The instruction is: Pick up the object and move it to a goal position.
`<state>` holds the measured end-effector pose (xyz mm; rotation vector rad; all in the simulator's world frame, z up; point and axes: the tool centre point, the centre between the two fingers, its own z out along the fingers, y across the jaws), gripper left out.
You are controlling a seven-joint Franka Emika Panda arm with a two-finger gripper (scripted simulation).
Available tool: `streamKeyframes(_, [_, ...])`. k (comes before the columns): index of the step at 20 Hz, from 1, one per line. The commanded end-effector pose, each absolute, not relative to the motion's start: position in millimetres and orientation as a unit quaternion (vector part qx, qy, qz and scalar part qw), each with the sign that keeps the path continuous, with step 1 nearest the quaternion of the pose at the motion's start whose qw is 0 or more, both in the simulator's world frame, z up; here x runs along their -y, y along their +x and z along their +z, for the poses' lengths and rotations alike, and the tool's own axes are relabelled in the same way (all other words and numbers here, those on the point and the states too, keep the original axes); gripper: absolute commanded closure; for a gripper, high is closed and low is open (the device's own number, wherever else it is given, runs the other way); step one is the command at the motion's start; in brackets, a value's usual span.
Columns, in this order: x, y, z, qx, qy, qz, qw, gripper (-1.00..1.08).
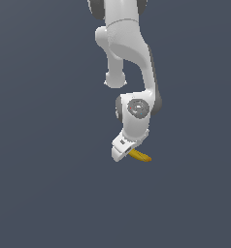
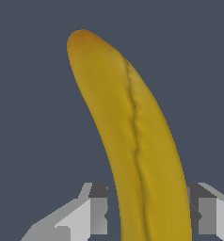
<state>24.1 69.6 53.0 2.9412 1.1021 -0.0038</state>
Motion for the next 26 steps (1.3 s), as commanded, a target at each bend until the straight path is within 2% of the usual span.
streamKeyframes(1, [-97, 24, 70, -0.352, 0.936, 0.000, 0.001, 1.08])
streamKeyframes(9, [-182, 25, 121, -0.352, 0.936, 0.000, 0.000, 1.08])
streamKeyframes(14, [-219, 28, 143, -0.352, 0.936, 0.000, 0.000, 1.08])
streamKeyframes(20, [-237, 30, 154, -0.352, 0.936, 0.000, 0.000, 1.08])
streamKeyframes(26, [-235, 31, 152, -0.352, 0.936, 0.000, 0.000, 1.08])
